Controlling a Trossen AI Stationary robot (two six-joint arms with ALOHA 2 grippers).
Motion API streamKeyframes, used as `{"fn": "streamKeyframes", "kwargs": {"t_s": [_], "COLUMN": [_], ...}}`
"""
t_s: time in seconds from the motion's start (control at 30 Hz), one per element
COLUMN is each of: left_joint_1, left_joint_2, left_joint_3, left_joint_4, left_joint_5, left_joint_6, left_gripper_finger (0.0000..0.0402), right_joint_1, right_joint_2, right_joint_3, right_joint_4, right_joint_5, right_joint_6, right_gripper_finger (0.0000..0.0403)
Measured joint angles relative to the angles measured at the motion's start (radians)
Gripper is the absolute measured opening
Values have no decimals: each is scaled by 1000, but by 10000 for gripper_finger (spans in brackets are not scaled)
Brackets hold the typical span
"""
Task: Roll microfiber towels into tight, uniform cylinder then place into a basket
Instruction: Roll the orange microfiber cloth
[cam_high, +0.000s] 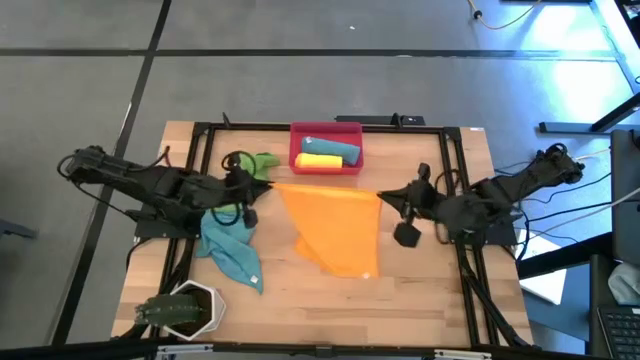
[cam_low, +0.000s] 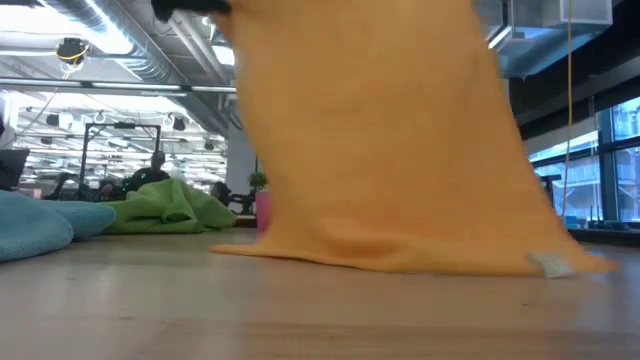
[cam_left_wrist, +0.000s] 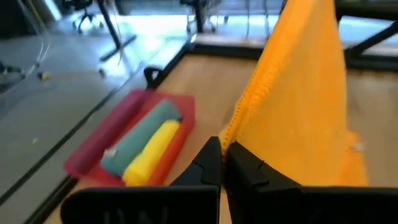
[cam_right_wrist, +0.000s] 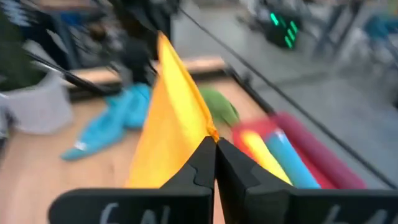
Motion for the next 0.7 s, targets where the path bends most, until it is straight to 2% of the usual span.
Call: {"fn": "streamKeyframes", "kwargs": {"t_s": [0.1,0.3,0.57,0.7], "left_joint_1": [70,220,350,391], "left_joint_2": [9,99,261,296], "left_joint_3": [-47,-113,-114,-114], "left_joint_4": [20,101,267,363], "left_joint_5": [83,225,281,289], "left_joint_6": [-2,49,230,304], "left_gripper_finger": [0,0,0,0], "right_joint_1": [-48,-145,-253,-282], "right_joint_2": [-1,-1,-4,-4], "right_joint_3": [-52,-123,-125,-125], "right_joint_4": [-40,-54,-114,-153], "right_joint_5": [2,2,39,80], "right_joint_6": [67,37,-11,-15], "right_gripper_finger": [9,9,9,9]}}
